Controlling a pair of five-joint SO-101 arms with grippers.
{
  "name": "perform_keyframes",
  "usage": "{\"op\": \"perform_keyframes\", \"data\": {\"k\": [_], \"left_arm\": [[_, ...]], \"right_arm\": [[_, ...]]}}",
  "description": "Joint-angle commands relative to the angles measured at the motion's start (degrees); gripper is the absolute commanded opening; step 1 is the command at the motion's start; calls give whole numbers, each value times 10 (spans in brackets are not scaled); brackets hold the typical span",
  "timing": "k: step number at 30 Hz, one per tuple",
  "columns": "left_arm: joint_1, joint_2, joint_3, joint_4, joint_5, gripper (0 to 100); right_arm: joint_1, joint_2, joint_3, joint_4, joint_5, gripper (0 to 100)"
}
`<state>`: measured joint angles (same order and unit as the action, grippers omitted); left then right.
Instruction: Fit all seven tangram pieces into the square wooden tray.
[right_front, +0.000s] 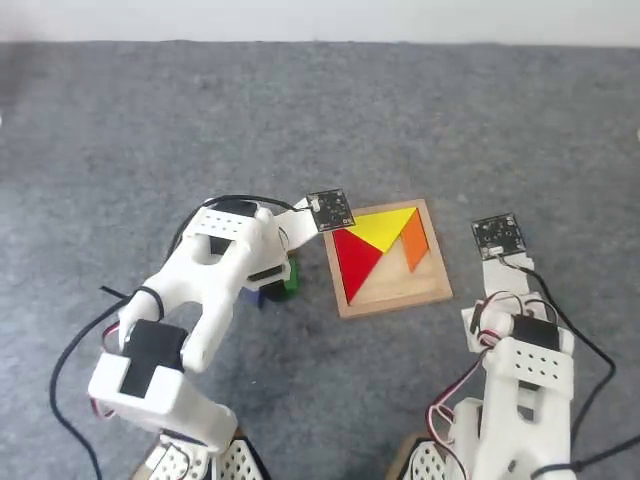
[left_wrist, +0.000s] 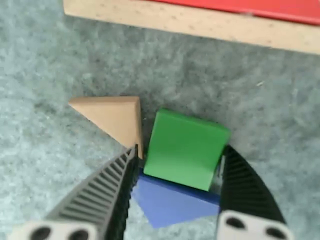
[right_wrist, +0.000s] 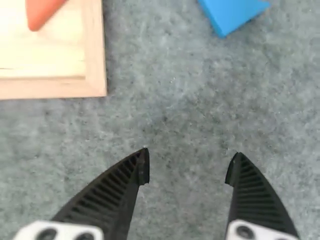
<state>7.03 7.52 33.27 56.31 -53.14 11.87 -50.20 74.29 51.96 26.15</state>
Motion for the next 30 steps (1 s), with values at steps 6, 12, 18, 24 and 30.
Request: {"op": "perform_keyframes", "data": {"k": [6, 12, 18, 24, 30], "left_arm": [[37, 11, -5, 15, -4, 209], [71, 11, -3, 47, -4, 145], [67, -9, -20, 70, 20, 130], [72, -88, -67, 134, 43, 130], [58, -105, -84, 138, 50, 231]], "right_arm": [[-7, -7, 6, -11, -6, 270], [-7, -7, 7, -11, -6, 270], [-7, -7, 8, -12, -6, 270], [-7, -7, 25, -43, -6, 270], [-7, -7, 25, -42, -6, 270]]}}
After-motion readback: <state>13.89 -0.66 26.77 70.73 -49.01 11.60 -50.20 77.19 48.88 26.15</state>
